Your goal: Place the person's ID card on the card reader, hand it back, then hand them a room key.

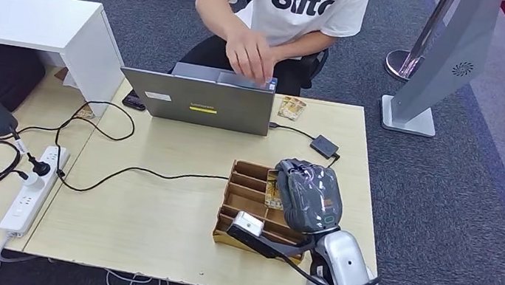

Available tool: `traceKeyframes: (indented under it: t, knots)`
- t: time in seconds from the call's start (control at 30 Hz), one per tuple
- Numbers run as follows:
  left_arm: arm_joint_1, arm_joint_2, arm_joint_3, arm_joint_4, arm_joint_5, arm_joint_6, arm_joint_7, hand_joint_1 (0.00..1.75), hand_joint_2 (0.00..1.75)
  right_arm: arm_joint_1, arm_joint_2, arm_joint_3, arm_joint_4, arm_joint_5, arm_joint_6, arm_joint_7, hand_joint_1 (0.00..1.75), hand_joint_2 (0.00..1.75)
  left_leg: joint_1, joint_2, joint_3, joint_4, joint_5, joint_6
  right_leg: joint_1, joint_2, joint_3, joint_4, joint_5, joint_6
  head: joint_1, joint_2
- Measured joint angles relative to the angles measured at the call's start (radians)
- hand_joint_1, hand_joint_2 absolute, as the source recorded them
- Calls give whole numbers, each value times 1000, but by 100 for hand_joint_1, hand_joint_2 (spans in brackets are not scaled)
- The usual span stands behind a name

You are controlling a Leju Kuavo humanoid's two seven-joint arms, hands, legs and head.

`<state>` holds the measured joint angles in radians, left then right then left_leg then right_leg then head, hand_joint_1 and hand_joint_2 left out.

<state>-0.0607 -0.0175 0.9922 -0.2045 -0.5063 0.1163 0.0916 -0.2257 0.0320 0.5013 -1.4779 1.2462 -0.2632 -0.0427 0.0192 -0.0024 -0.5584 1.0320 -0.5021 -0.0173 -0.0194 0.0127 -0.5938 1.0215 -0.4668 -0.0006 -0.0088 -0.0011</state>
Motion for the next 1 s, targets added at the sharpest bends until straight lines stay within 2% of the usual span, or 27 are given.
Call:
traceKeyframes:
  t: [0.1, 0.17, 0.33, 0.5, 0.67, 0.87, 1.0]
  knots:
    - [-1, 2, 0, 0, -17, -7, 0, 0, 175, -39, 20, 1, 9, -34, 29, -15, 175, 175, 0, 1, 0, 0, 0, 0, 0, 1, 0, 0, 0, 0, 0, 0]
    - [-3, 4, 0, 0, -35, -17, 1, 0, 175, -99, 48, 3, 35, -63, 67, -18, 175, 175, 0, 2, 0, 0, 1, -1, 0, 2, -1, 1, 1, -1, 0, 0]
    - [-14, 13, -6, 0, -89, -46, 6, 0, 175, -313, 137, 8, 183, -120, 138, 20, 175, 175, 1, 2, 0, 0, 4, -3, 0, 2, -1, 1, 3, -3, 0, 0]
    - [-19, 20, -17, 0, -136, -65, 6, 0, 175, -501, 221, -4, 382, -126, 152, 73, 175, 175, 1, 1, 0, 0, 6, -3, 0, 2, -2, 2, 4, -3, 0, 0]
    - [-19, 22, -25, 0, -158, -71, 6, 0, 175, -585, 274, -24, 507, -124, 149, 89, 175, 175, 1, 1, -1, 0, 6, -3, 0, 2, -2, 1, 4, -3, 0, 0]
    - [-19, 24, -35, 0, -174, -71, 6, 0, 175, -616, 303, -45, 563, -123, 144, 88, 171, 175, 1, 0, -1, 0, 6, -3, 0, 2, -2, 1, 4, -3, 0, 0]
    - [-19, 24, -35, 0, -176, -71, 6, 0, 175, -622, 309, -53, 576, -136, 145, 83, 0, 175, 1, 0, -1, 0, 6, -3, 0, 1, -2, 1, 4, -3, 0, 0]
